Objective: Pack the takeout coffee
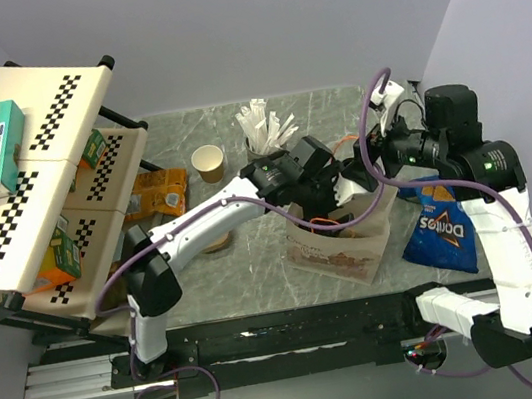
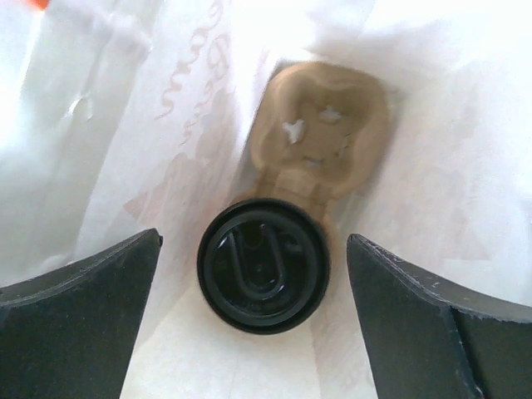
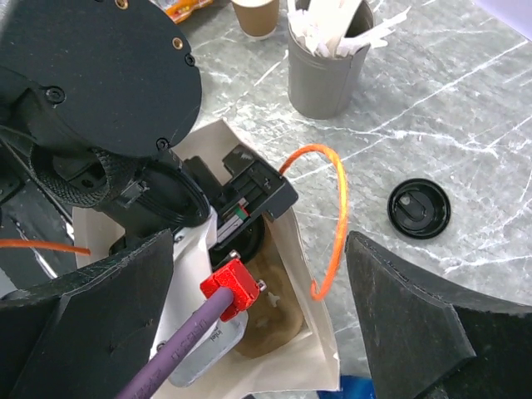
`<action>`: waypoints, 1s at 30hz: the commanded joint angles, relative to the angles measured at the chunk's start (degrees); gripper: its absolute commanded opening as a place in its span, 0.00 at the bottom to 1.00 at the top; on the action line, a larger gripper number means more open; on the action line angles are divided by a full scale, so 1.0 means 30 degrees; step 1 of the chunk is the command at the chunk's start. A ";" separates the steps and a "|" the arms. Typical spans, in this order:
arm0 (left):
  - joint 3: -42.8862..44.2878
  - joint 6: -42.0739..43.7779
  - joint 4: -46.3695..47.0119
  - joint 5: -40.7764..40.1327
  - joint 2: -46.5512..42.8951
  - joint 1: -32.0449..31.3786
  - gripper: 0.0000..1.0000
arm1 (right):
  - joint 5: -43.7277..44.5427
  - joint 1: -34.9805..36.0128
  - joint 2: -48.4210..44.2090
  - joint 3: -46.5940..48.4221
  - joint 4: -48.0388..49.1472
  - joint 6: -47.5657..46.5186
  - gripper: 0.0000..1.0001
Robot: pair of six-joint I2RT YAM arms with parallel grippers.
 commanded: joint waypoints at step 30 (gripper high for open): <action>0.1482 -0.5781 0.7916 0.3882 -0.7658 0.4915 0.97 | -0.1315 -0.1073 0.3383 0.6785 0.0457 0.1649 0.89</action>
